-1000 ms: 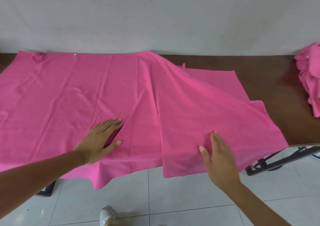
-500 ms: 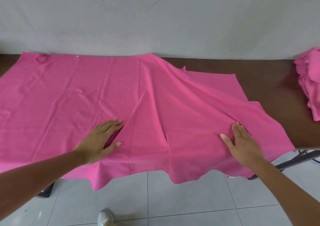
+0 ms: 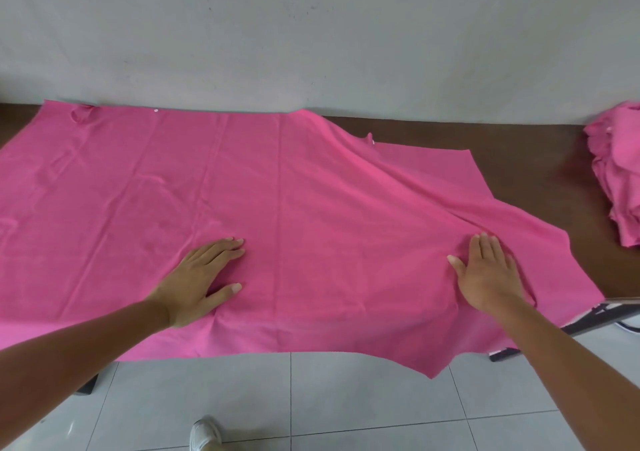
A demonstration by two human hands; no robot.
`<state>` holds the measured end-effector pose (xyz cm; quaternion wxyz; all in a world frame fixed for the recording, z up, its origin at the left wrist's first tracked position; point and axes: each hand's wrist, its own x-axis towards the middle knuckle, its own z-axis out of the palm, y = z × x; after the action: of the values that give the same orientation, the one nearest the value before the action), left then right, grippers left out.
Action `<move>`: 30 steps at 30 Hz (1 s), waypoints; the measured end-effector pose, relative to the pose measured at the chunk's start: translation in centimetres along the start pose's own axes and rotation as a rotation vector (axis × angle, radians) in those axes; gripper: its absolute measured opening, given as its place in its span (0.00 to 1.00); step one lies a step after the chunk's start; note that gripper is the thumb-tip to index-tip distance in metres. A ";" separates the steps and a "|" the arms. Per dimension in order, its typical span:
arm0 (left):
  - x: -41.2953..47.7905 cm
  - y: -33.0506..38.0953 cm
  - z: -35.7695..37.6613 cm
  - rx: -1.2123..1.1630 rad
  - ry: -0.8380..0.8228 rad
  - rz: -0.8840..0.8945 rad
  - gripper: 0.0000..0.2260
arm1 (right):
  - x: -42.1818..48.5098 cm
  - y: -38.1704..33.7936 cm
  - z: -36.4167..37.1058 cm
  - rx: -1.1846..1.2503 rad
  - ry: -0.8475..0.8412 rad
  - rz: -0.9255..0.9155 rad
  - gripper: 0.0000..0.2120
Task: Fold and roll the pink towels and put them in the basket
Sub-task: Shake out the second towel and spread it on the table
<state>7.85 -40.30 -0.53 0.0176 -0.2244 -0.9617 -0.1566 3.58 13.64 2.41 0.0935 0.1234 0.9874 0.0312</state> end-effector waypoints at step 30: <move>5.8 5.7 0.8 0.015 0.062 0.034 0.24 | -5.0 -0.2 2.9 0.153 0.037 -0.197 0.51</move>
<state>5.15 -32.73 0.96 0.0516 -0.2355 -0.9579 -0.1558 8.84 12.35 0.43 0.0682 0.0320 0.9958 -0.0513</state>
